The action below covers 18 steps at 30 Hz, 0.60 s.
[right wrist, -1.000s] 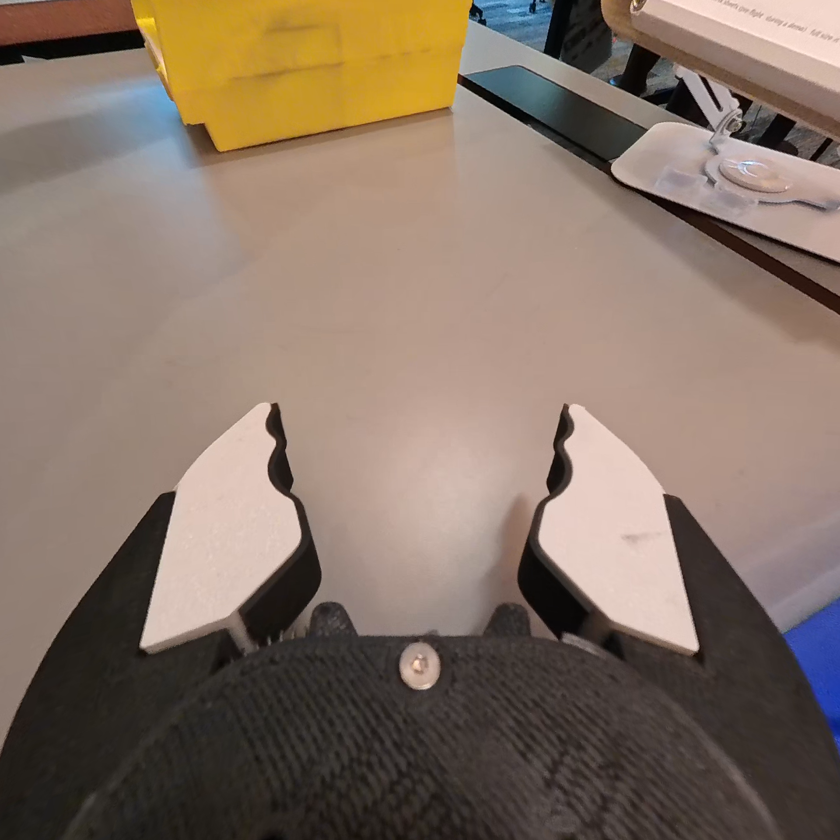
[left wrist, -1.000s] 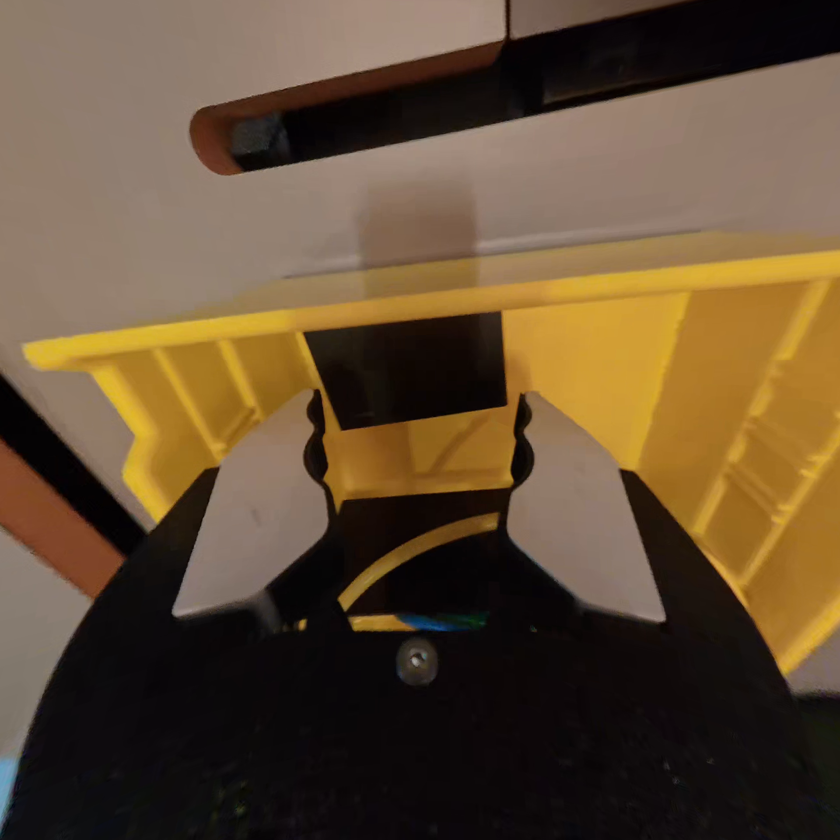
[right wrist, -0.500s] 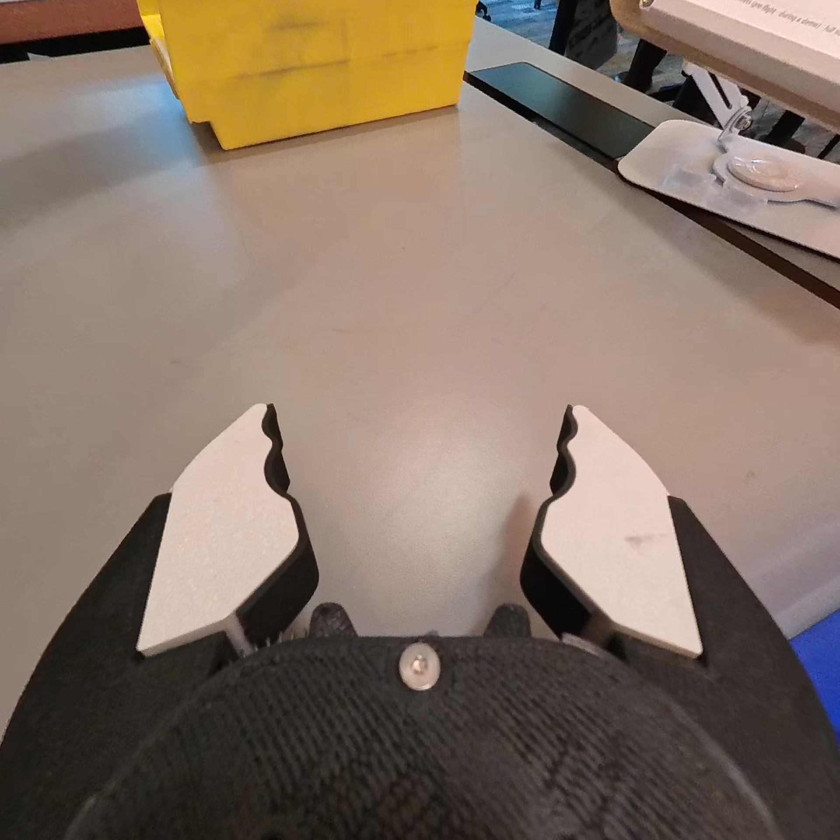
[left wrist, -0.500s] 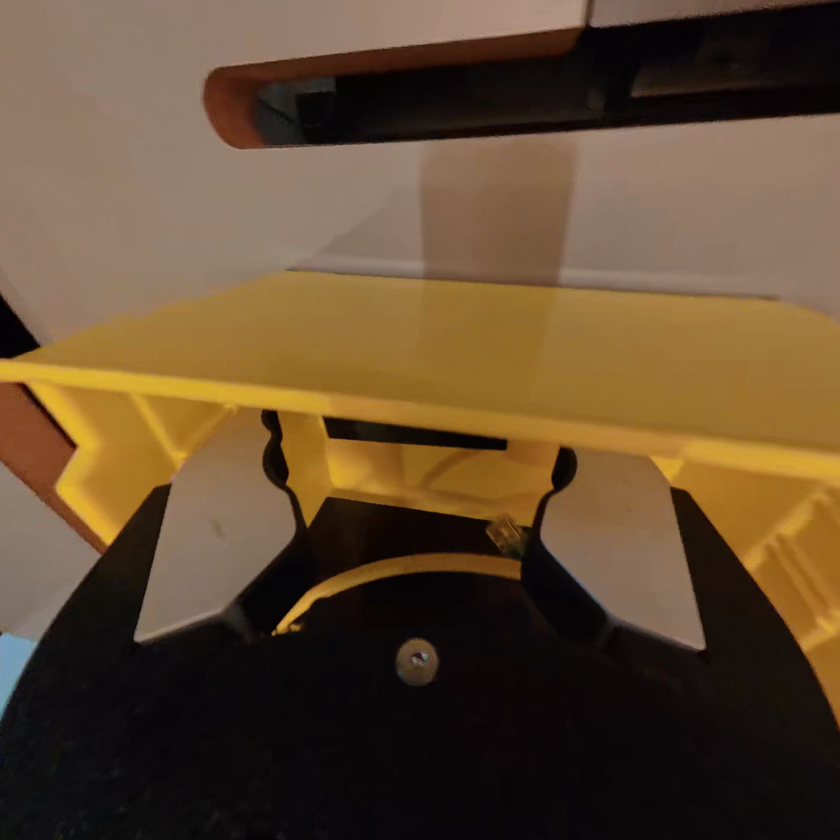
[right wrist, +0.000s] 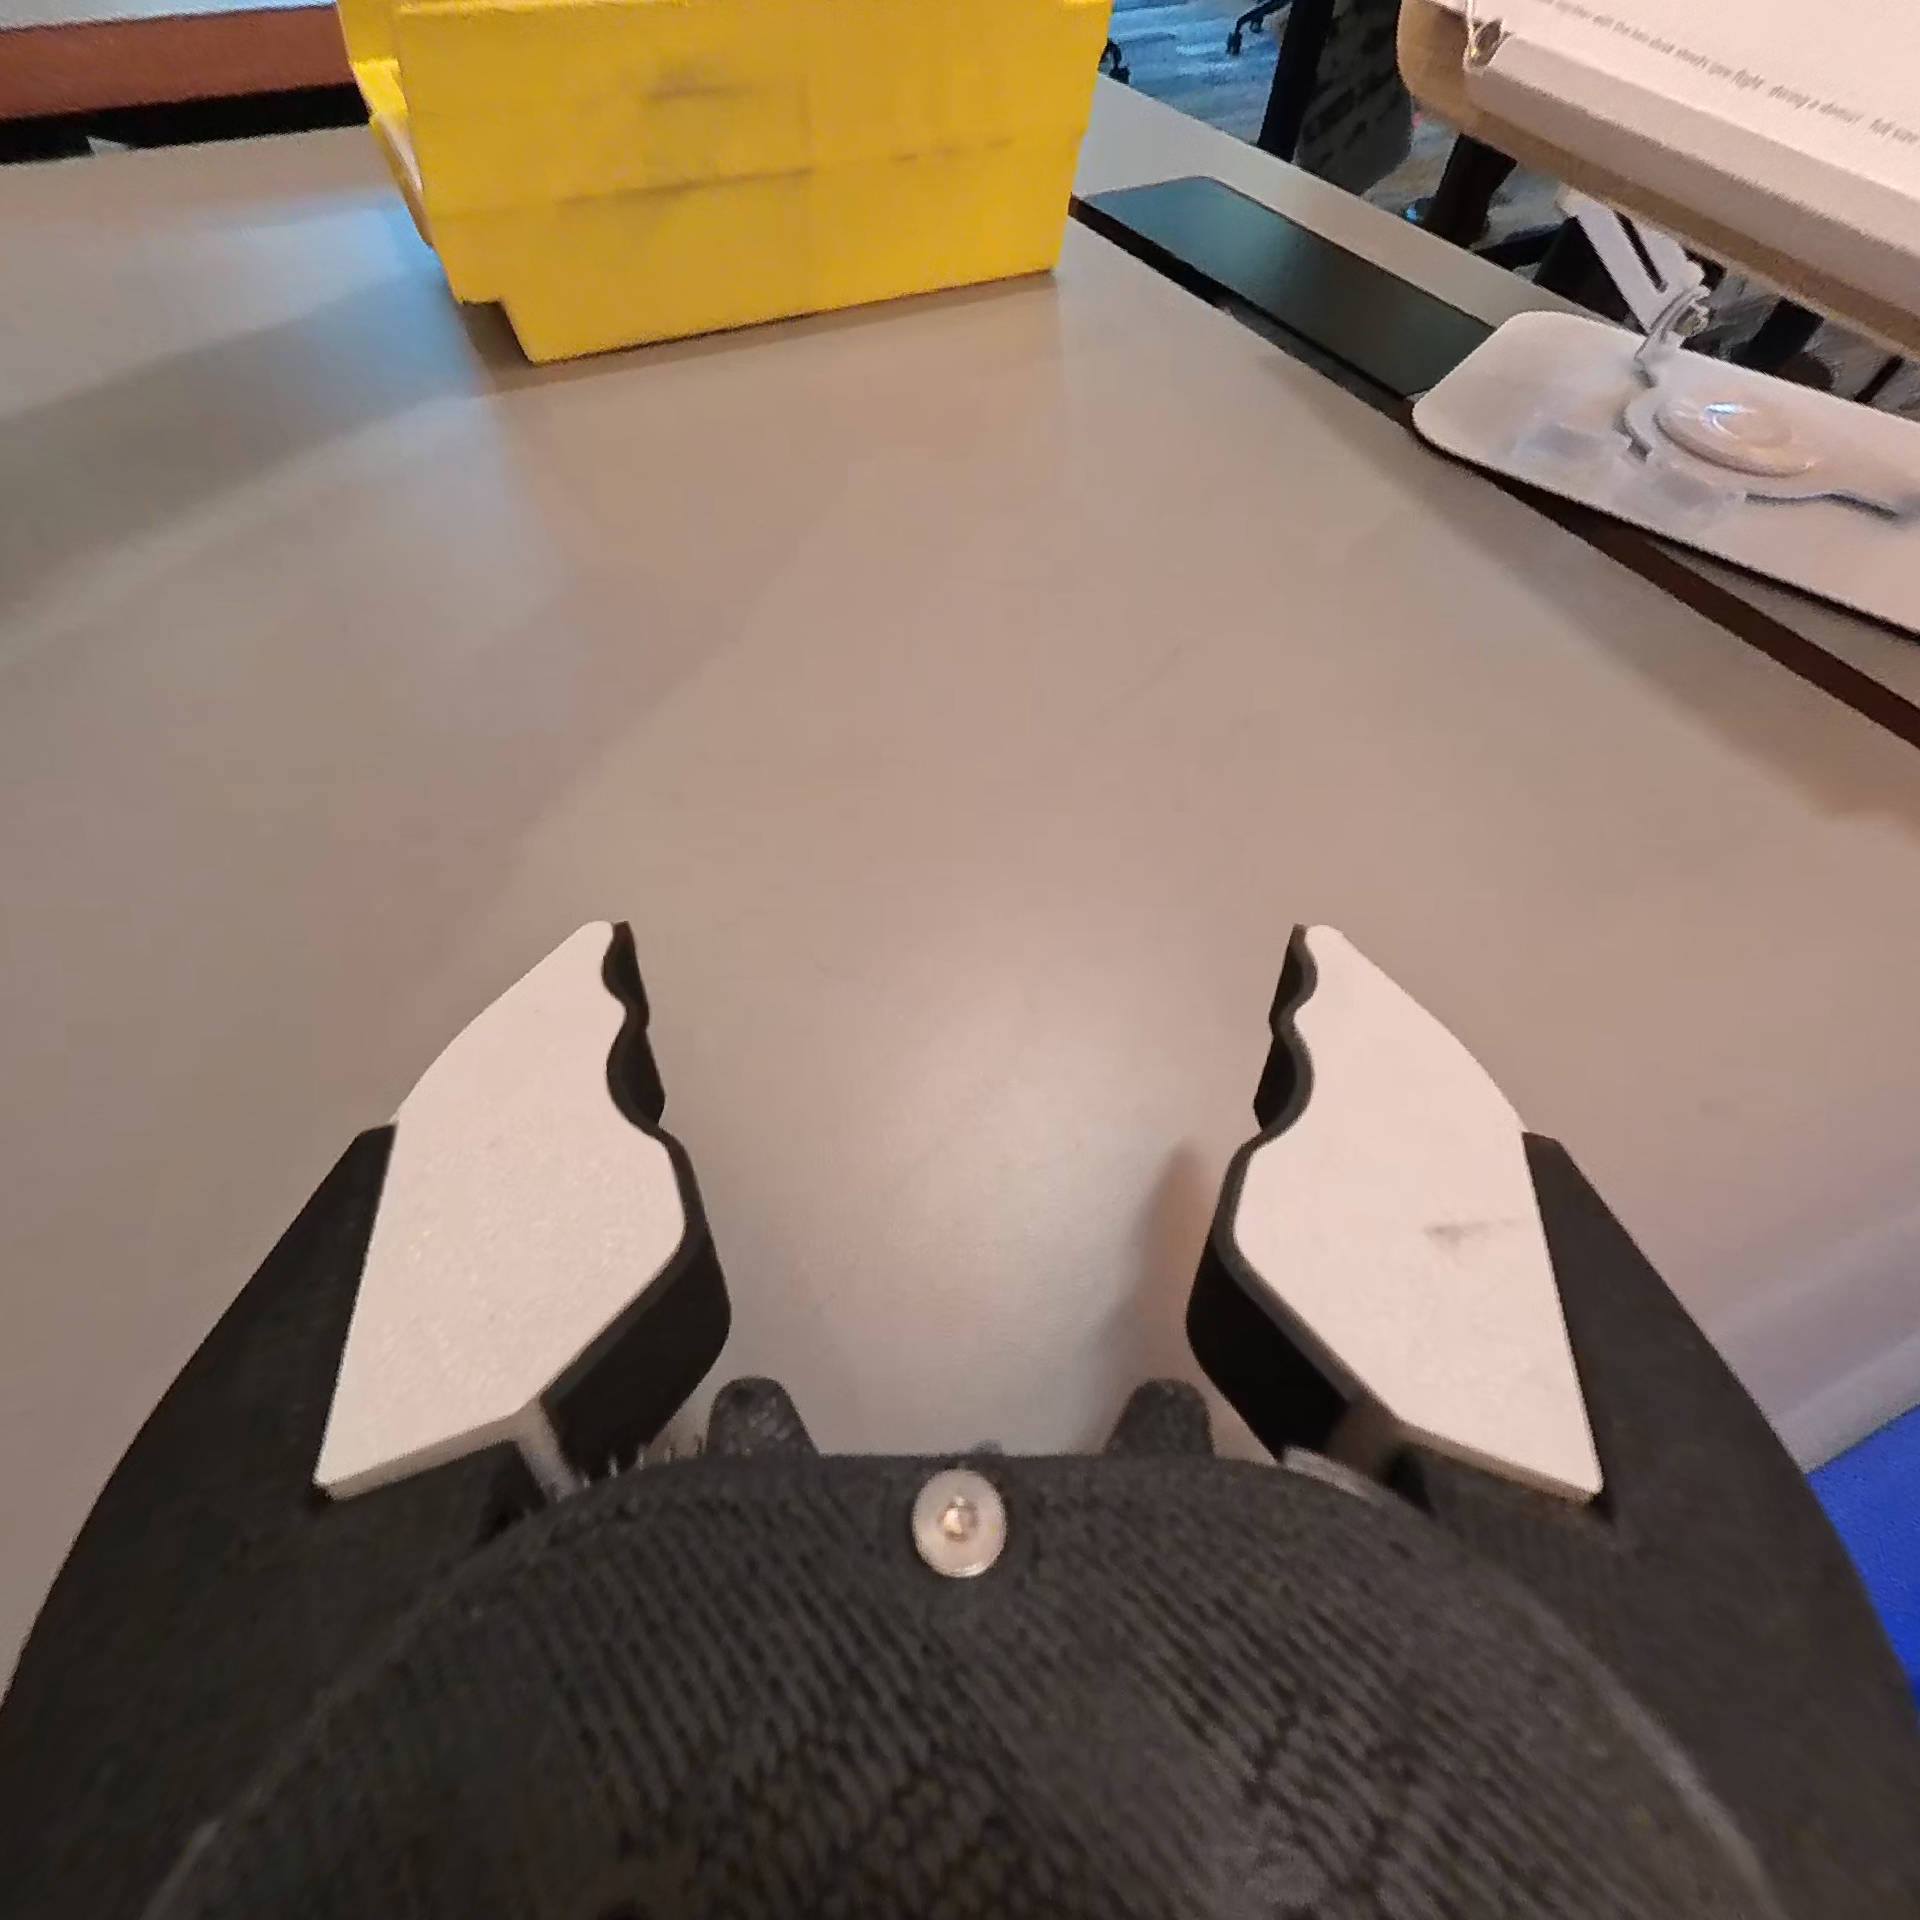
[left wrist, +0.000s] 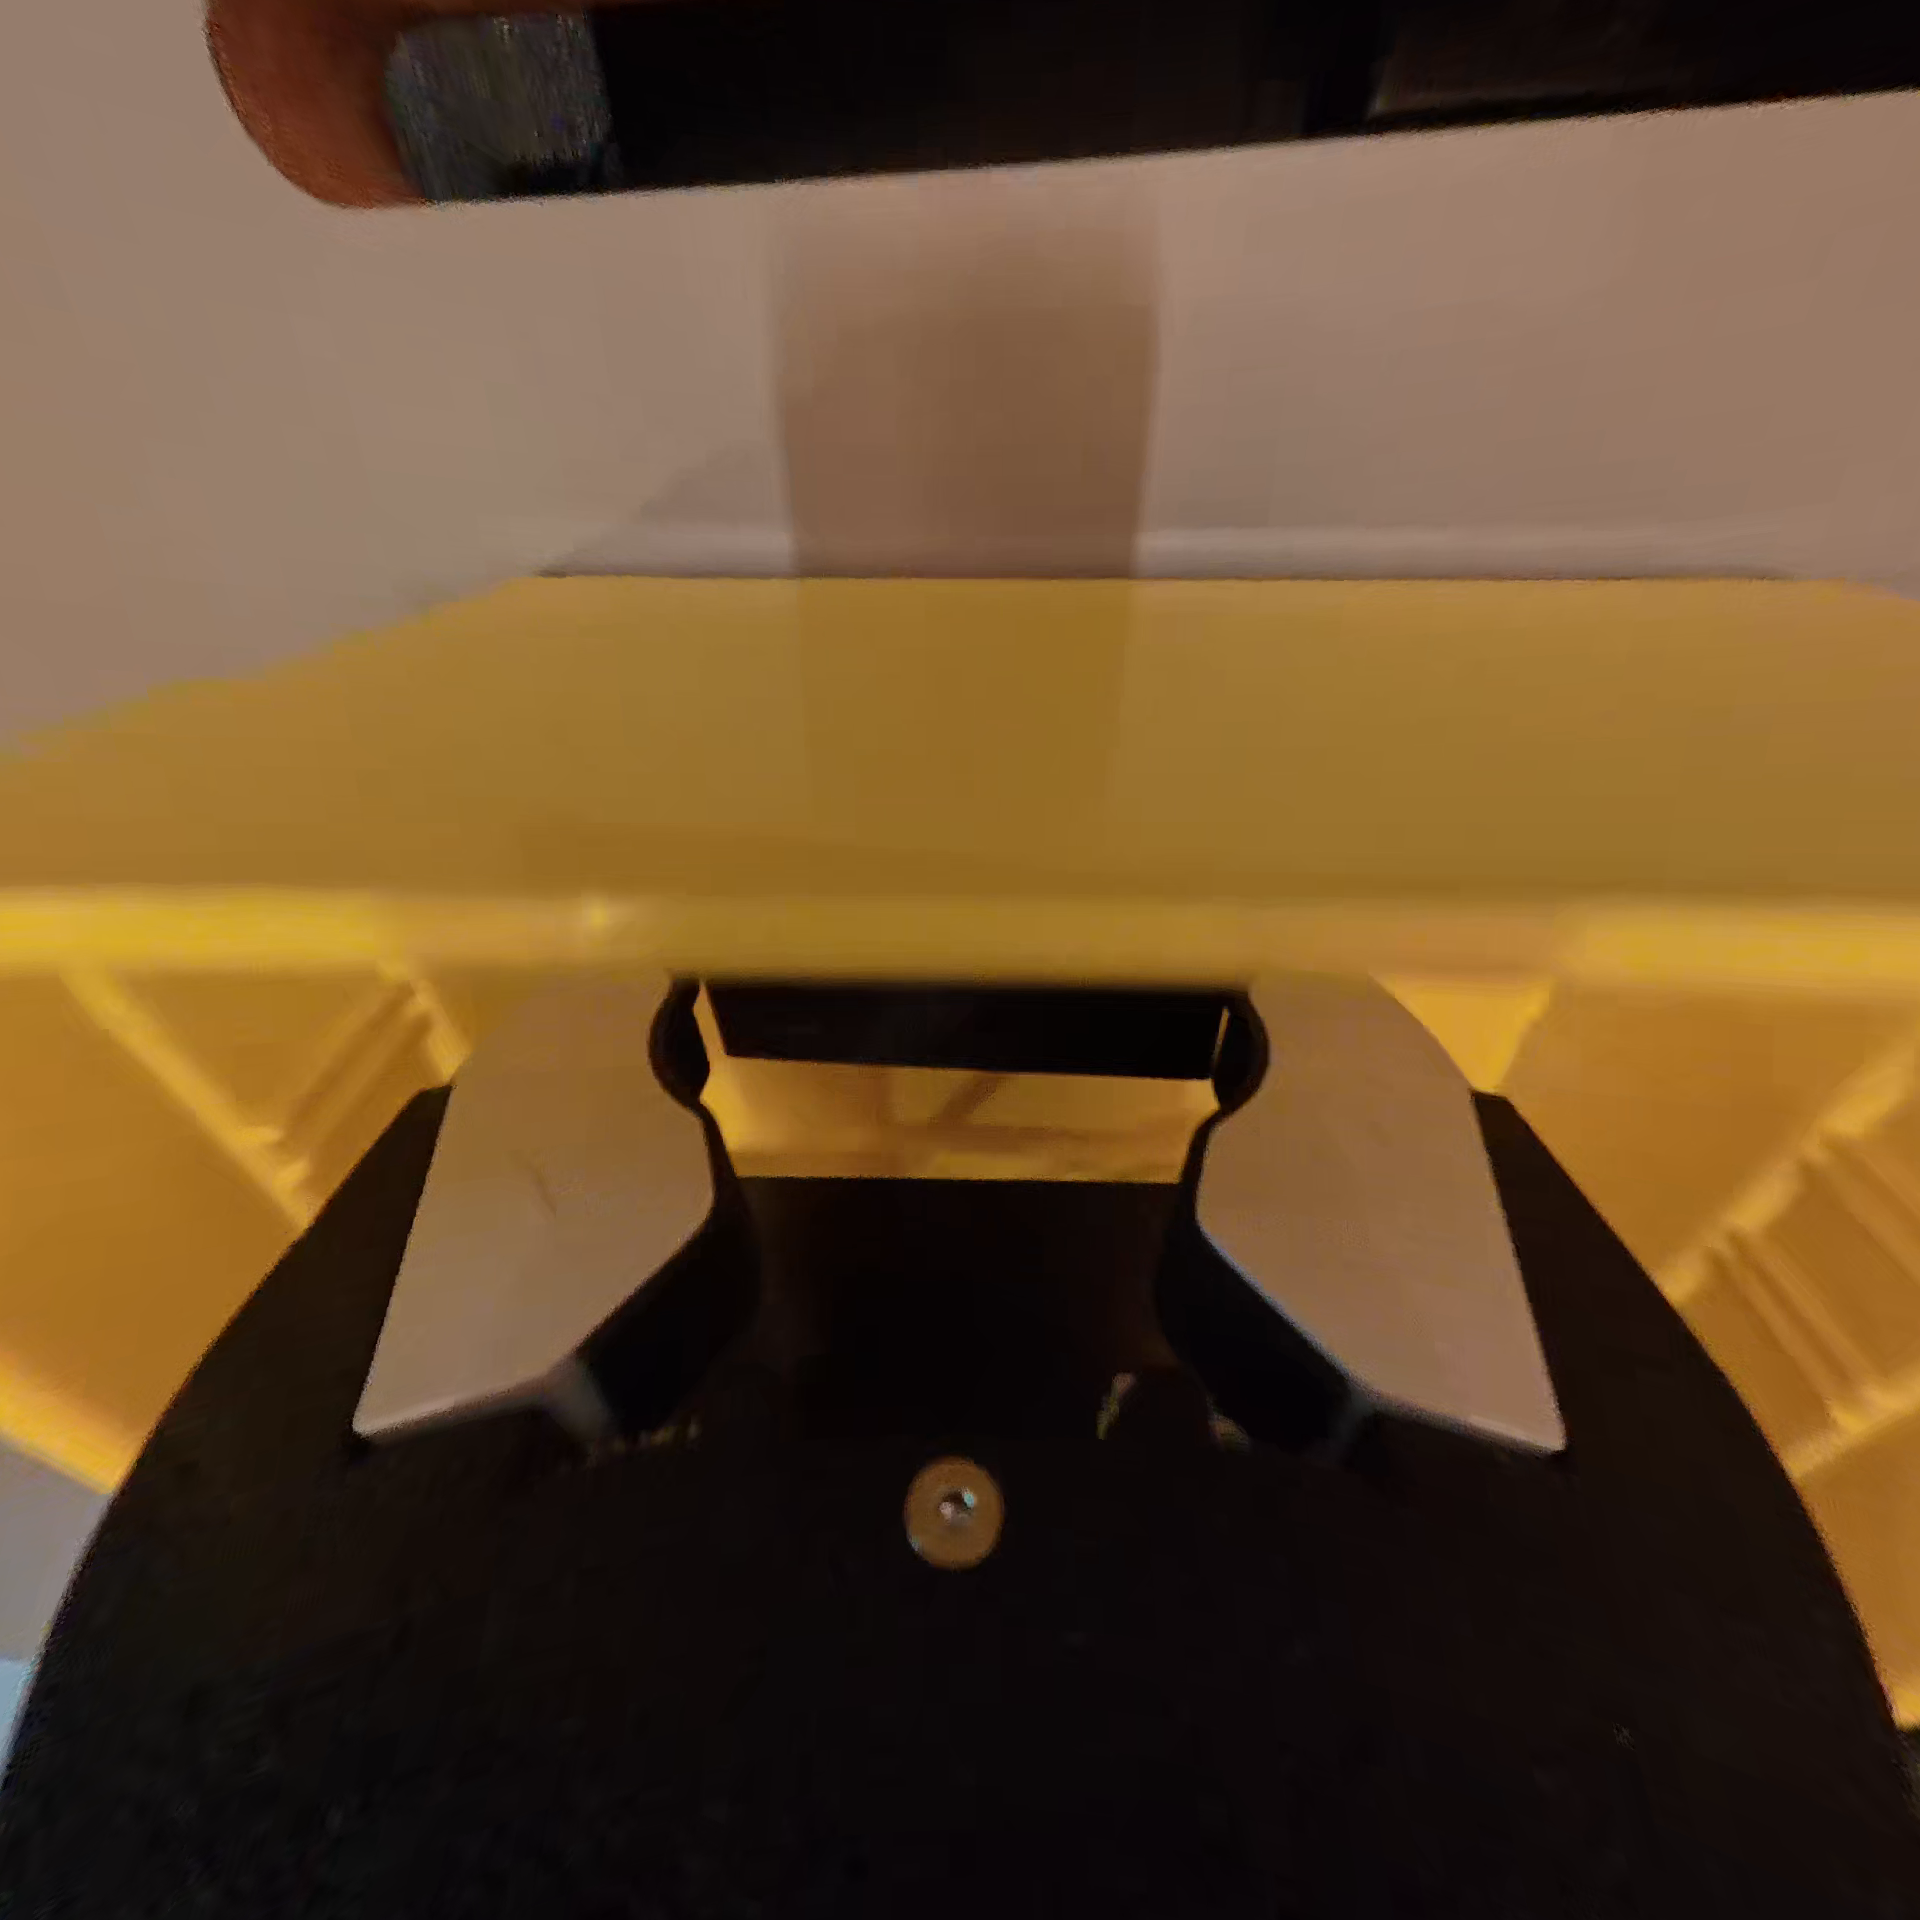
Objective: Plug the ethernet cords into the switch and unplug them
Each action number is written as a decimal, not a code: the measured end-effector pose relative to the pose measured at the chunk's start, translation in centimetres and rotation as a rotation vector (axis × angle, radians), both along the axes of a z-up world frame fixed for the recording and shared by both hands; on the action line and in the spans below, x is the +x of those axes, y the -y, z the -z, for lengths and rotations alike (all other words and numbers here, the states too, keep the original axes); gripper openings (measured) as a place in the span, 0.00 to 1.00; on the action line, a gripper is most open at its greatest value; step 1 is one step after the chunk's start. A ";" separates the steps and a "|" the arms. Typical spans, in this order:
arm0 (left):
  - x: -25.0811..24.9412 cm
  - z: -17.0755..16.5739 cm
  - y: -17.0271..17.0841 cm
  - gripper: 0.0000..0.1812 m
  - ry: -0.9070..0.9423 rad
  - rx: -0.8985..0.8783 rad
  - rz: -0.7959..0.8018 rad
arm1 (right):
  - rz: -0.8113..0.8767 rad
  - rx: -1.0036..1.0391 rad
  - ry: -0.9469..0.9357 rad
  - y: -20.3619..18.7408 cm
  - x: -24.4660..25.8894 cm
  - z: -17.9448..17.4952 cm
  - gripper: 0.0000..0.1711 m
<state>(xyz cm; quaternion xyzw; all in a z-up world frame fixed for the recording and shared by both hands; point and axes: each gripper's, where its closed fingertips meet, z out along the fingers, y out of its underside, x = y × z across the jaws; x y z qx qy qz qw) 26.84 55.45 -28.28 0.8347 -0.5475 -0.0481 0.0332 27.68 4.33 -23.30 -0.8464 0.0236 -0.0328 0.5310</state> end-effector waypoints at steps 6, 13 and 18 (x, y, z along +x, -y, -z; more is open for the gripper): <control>3.4 -7.0 1.9 0.53 0.268 0.037 0.087 | 0.008 0.012 0.048 0.0 0.2 -0.4 0.66; 3.4 -16.9 9.1 0.53 0.494 -0.005 0.244 | 0.057 0.138 0.166 -0.6 0.6 -2.6 0.64; -0.1 -19.3 23.7 0.53 0.537 -0.215 0.529 | 0.055 0.324 0.167 -1.8 -3.1 -7.5 0.61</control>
